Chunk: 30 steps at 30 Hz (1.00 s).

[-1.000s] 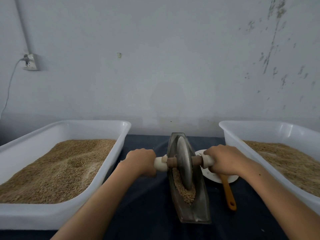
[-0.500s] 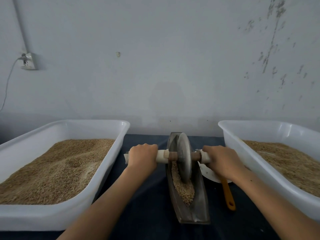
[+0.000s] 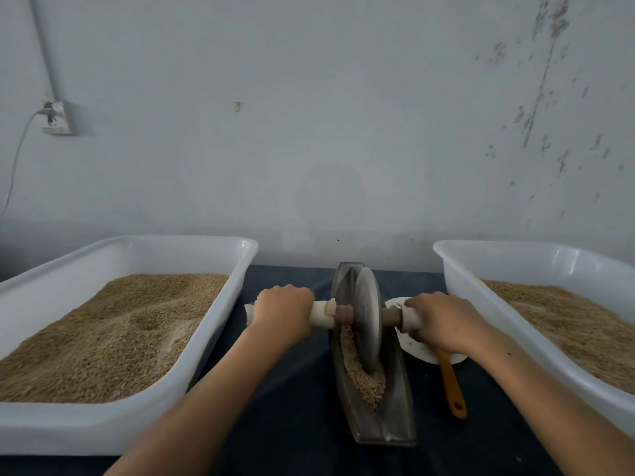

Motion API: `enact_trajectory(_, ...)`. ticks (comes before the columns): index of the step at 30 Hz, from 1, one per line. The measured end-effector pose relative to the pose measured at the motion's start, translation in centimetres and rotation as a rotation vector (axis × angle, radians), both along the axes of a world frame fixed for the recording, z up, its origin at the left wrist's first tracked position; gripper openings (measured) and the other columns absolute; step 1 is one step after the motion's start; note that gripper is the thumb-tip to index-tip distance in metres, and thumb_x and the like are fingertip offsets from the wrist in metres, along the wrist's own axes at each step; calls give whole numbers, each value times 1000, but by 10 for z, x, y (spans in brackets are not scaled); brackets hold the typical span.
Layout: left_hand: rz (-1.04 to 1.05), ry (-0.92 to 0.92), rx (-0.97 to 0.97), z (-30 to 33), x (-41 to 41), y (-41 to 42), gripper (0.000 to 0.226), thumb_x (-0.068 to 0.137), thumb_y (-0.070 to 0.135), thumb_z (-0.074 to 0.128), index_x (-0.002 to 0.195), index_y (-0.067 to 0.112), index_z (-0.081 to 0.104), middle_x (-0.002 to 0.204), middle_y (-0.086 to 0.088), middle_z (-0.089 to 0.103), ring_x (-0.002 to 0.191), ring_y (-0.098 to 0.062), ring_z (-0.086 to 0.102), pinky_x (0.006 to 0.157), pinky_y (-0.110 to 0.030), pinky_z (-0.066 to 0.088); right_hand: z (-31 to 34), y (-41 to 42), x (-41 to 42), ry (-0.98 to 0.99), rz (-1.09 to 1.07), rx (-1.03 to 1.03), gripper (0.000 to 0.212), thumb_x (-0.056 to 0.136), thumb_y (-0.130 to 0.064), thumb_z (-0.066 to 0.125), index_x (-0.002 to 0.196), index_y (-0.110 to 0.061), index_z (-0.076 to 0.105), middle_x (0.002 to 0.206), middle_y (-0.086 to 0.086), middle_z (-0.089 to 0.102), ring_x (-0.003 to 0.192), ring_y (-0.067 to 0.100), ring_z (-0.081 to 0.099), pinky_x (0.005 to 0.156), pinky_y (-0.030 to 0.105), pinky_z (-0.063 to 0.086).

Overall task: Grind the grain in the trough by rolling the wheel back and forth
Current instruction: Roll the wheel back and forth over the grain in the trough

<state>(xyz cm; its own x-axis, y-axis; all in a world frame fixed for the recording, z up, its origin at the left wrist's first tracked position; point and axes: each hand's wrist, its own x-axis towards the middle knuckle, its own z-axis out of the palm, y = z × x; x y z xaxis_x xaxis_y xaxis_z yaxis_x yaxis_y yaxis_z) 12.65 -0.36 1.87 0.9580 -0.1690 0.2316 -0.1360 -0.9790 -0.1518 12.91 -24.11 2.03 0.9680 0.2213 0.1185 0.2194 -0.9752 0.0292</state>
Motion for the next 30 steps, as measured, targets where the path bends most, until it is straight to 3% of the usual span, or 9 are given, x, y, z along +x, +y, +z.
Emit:
enact_trajectory(4,2,-83,-88,-7,1,1,19,89,27,57,107,21,53,102,1,63,91,-19,60,69,-28,38,-9,4,1,-282,35,28,11,91,-28,53,83,-29,46,80,-9,58,74,12,54,62,27,33)
enact_trajectory(7,-11,-82,-128,-9,1,3,19,89,30,57,106,21,53,101,1,63,90,-17,60,69,-28,39,-9,5,2,-319,62,39,14,92,-29,53,81,-29,45,79,-10,56,74,12,52,64,27,30)
enact_trajectory(15,-17,94,-23,1,-2,5,28,85,30,63,111,18,59,102,0,65,92,-17,62,80,-29,49,5,1,-3,6,27,-44,16,84,-25,61,79,-32,48,80,-8,58,71,9,54,51,20,28)
enact_trajectory(19,-22,147,-28,2,-1,7,33,85,31,65,114,18,58,105,-1,64,94,-17,62,82,-30,49,9,3,-5,44,26,-63,12,84,-24,61,84,-30,51,85,-6,62,77,13,58,52,21,30)
enact_trajectory(23,-4,171,-83,-2,4,10,32,82,32,66,110,19,58,101,0,64,89,-17,60,76,-29,46,3,6,-5,-149,49,-46,16,86,-22,56,79,-32,45,80,-9,58,72,12,52,60,25,33)
enact_trajectory(26,13,115,-145,-8,5,10,22,82,30,63,102,22,58,94,3,62,76,-14,53,67,-28,39,-5,8,-1,-352,81,-58,32,87,-22,55,69,-32,30,69,-11,43,67,11,42,63,27,27)
enact_trajectory(30,16,2,-137,-9,2,6,12,87,28,57,96,24,51,96,3,63,73,-13,48,64,-28,35,-11,7,4,-418,83,-8,26,89,-23,55,75,-31,35,71,-12,45,68,11,43,65,27,26)
